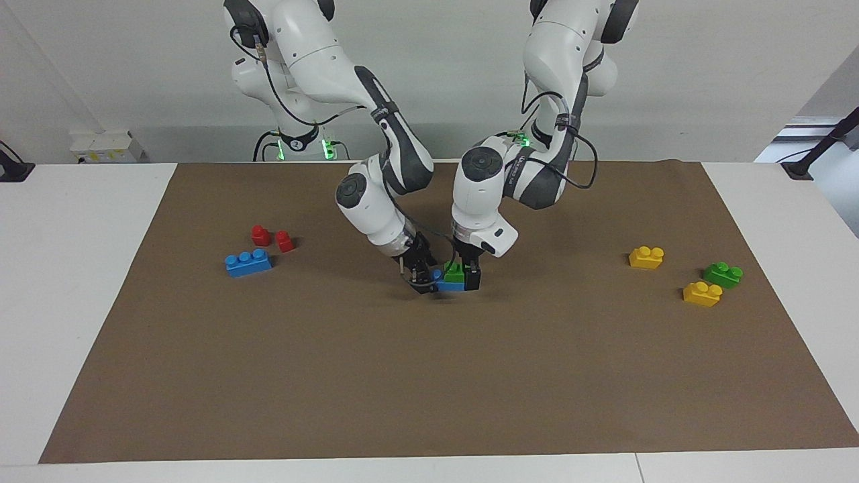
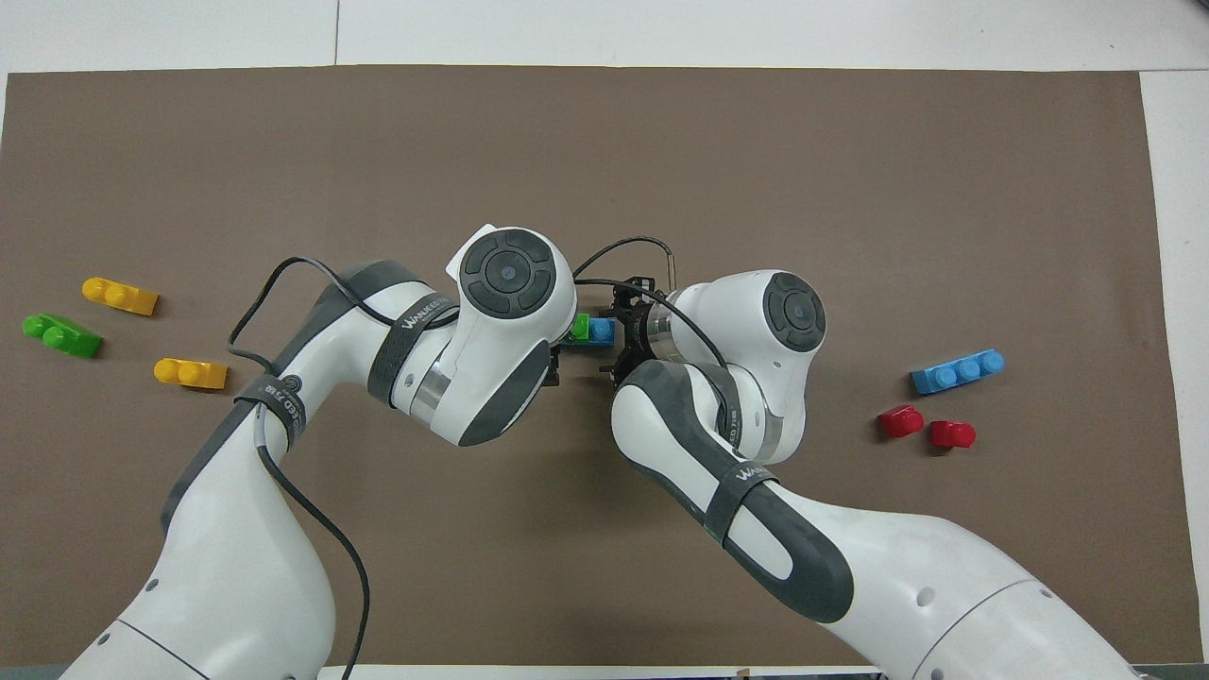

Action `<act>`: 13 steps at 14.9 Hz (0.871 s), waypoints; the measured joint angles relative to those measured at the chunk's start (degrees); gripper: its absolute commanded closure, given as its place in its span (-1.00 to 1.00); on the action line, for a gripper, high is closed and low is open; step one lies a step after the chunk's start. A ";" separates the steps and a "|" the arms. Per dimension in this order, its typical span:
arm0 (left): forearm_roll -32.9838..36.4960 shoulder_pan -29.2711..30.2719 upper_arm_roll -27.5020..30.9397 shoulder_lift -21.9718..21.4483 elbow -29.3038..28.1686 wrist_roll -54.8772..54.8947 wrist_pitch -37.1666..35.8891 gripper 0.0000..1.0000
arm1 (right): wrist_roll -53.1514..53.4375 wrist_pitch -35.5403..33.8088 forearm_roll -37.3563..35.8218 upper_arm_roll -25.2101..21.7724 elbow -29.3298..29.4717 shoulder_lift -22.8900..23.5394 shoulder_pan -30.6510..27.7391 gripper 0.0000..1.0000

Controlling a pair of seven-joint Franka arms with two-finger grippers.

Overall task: Remove green block with left arm and hold with right
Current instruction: 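Pull the green brick away with the left gripper while the right gripper pulls blue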

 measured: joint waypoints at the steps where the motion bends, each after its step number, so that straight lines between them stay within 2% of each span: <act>1: 0.00 0.00 0.00 0.00 -0.01 0.00 0.01 -1.00 | 0.00 0.13 0.00 0.00 0.00 0.00 0.02 0.90; 2: 0.00 0.00 0.00 0.00 -0.02 0.00 0.02 -1.00 | 0.00 0.52 0.00 0.00 -0.01 0.00 0.04 1.00; 6: 0.01 0.00 0.00 0.00 -0.03 -0.01 0.06 -1.00 | 0.01 1.49 0.02 0.01 -0.04 0.04 0.55 1.00; 7: 0.01 0.00 0.00 0.00 -0.03 -0.01 0.07 -0.93 | 0.01 1.61 0.02 0.01 -0.04 0.05 0.74 1.00; 8: 0.01 0.00 0.00 0.00 -0.03 -0.01 0.07 -0.49 | 0.01 1.77 0.02 0.01 -0.09 0.05 0.86 1.00; 9: 0.01 -0.01 0.00 0.00 -0.03 -0.02 0.08 0.35 | 0.01 1.95 0.02 0.01 -0.17 0.06 0.90 1.00; 10: 0.02 -0.01 0.00 0.00 -0.03 -0.03 0.08 0.99 | 0.01 1.98 0.03 0.01 -0.18 0.06 0.90 1.00; 13: 0.10 -0.04 -0.12 0.00 -0.12 -0.03 0.01 1.00 | 0.35 2.54 0.04 -0.12 -0.17 0.12 0.90 1.00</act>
